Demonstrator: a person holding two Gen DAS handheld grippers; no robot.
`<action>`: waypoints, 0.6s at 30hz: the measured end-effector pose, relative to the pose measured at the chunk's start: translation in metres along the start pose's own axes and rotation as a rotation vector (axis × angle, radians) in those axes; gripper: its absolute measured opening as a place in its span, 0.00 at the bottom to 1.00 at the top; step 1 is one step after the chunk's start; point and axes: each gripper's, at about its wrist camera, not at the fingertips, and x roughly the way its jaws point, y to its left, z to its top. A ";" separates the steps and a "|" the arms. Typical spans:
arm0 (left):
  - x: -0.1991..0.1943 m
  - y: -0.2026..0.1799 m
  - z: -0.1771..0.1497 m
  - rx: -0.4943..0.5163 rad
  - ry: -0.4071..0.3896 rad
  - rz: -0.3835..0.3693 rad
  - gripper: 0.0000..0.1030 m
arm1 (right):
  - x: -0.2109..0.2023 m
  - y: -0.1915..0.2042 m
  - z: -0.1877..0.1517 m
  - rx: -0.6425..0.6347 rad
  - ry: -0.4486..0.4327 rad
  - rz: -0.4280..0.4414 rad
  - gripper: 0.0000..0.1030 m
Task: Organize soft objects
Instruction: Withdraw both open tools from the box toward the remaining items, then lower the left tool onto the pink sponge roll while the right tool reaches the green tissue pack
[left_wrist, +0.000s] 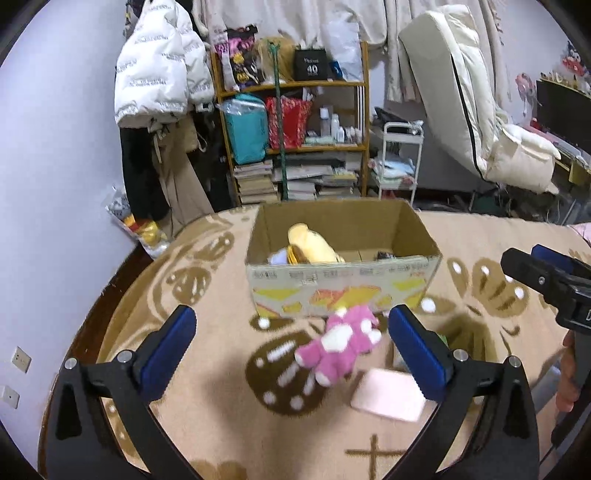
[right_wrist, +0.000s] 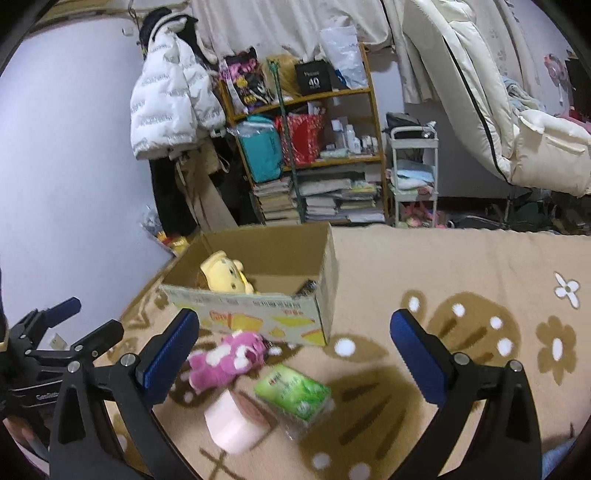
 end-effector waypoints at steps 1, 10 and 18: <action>-0.001 -0.001 -0.002 0.003 0.004 -0.003 1.00 | -0.001 0.001 -0.002 -0.006 0.009 -0.005 1.00; -0.001 -0.012 -0.017 0.023 0.050 -0.016 1.00 | 0.004 0.010 -0.011 -0.060 0.047 -0.007 1.00; 0.011 -0.016 -0.017 0.036 0.083 -0.035 1.00 | 0.013 0.005 -0.013 -0.034 0.086 -0.008 1.00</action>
